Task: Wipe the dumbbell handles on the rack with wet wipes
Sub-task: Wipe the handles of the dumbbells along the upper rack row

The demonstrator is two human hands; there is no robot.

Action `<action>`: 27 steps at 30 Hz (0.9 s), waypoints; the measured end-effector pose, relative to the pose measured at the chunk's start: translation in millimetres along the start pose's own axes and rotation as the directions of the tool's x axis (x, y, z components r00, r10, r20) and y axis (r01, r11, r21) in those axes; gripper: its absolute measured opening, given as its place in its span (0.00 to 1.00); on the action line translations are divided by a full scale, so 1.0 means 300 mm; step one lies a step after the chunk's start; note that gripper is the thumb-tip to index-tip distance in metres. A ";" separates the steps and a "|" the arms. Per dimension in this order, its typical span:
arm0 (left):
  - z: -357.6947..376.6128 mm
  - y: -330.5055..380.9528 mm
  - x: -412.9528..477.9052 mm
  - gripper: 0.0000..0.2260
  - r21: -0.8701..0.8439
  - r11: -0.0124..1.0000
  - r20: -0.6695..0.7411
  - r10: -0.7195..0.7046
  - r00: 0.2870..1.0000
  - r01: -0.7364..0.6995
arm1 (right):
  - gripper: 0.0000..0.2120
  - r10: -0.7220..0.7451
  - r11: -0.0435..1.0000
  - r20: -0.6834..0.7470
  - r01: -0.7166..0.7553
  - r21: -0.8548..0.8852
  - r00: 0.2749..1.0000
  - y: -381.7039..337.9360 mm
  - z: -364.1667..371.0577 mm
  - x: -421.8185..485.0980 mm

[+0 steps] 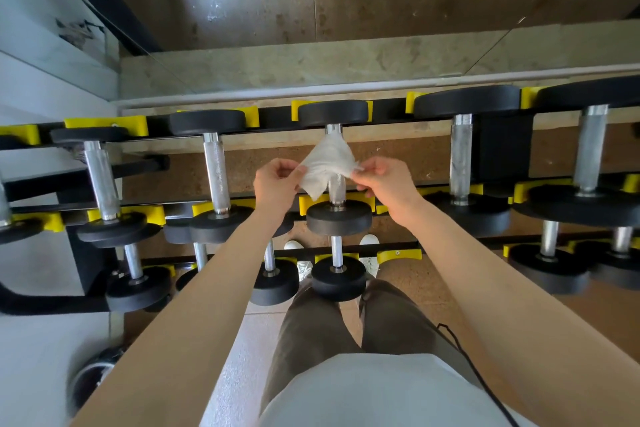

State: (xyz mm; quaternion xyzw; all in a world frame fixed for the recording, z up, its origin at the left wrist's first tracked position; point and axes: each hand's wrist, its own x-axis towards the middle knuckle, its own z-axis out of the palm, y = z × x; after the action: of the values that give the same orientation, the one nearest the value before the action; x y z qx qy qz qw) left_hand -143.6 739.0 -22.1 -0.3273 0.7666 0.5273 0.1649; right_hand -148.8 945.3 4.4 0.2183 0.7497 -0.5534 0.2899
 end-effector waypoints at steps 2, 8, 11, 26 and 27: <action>-0.020 -0.015 -0.005 0.03 0.094 0.995 0.040 0.031 0.999 -0.035 | 0.03 -0.003 0.991 0.032 0.007 -0.133 0.999 0.010 -0.004 -0.011; -0.029 -0.016 -0.064 0.04 0.339 0.898 0.341 0.159 0.926 -0.279 | 0.03 -0.065 0.873 -0.070 0.023 -0.488 0.995 0.034 -0.067 -0.003; -0.067 -0.056 -0.052 0.03 0.501 0.819 0.239 0.178 0.955 -0.278 | 0.05 -0.069 0.800 0.138 0.137 -0.584 0.988 -0.003 -0.005 -0.016; -0.053 -0.079 -0.026 0.08 0.738 0.659 0.116 0.087 0.990 -0.144 | 0.04 -0.056 0.794 0.178 0.152 -0.588 0.982 0.004 0.047 -0.010; -0.053 -0.076 -0.024 0.07 0.715 0.681 0.133 0.091 0.987 -0.159 | 0.04 -0.069 0.796 0.162 0.152 -0.586 0.984 0.013 0.047 -0.010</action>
State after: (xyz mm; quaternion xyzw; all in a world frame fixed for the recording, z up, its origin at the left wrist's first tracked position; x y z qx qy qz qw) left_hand -121.4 721.6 -27.5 -0.1596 0.9247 0.2066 0.2770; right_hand -141.3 932.9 0.6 0.0350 0.8761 -0.3191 0.3597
